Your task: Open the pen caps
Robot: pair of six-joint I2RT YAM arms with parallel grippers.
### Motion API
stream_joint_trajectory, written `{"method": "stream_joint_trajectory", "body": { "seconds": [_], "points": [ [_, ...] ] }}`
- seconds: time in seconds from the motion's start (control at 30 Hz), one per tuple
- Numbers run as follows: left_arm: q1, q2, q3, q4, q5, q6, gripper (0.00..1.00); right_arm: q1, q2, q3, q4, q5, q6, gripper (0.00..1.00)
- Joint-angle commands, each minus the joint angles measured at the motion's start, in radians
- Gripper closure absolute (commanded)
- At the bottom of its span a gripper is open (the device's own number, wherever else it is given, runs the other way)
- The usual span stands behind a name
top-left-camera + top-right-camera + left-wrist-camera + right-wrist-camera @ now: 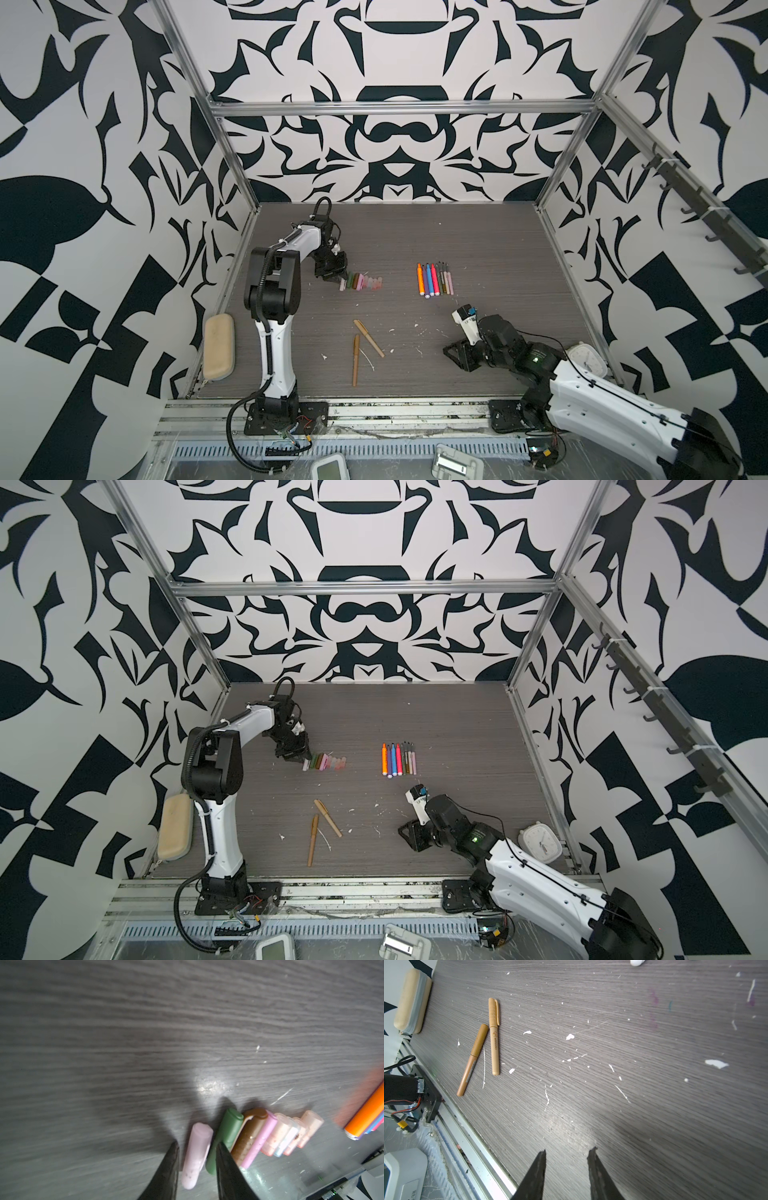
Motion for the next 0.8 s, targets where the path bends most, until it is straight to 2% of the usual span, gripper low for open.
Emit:
{"method": "stream_joint_trajectory", "body": {
  "seconds": [0.0, 0.13, 0.77],
  "points": [
    [0.005, -0.002, 0.014, -0.021, 0.028, 0.000, 0.67, 0.007, 0.004, 0.009, 0.021, 0.013, 0.002, 0.63],
    [0.005, -0.002, 0.008, -0.009, 0.078, -0.007, 0.67, 0.007, 0.004, 0.009, 0.021, 0.013, 0.003, 0.63],
    [0.005, -0.003, 0.017, -0.015, 0.071, -0.014, 0.67, 0.008, 0.008, 0.010, 0.019, 0.022, 0.005, 0.63]
  ]
}}
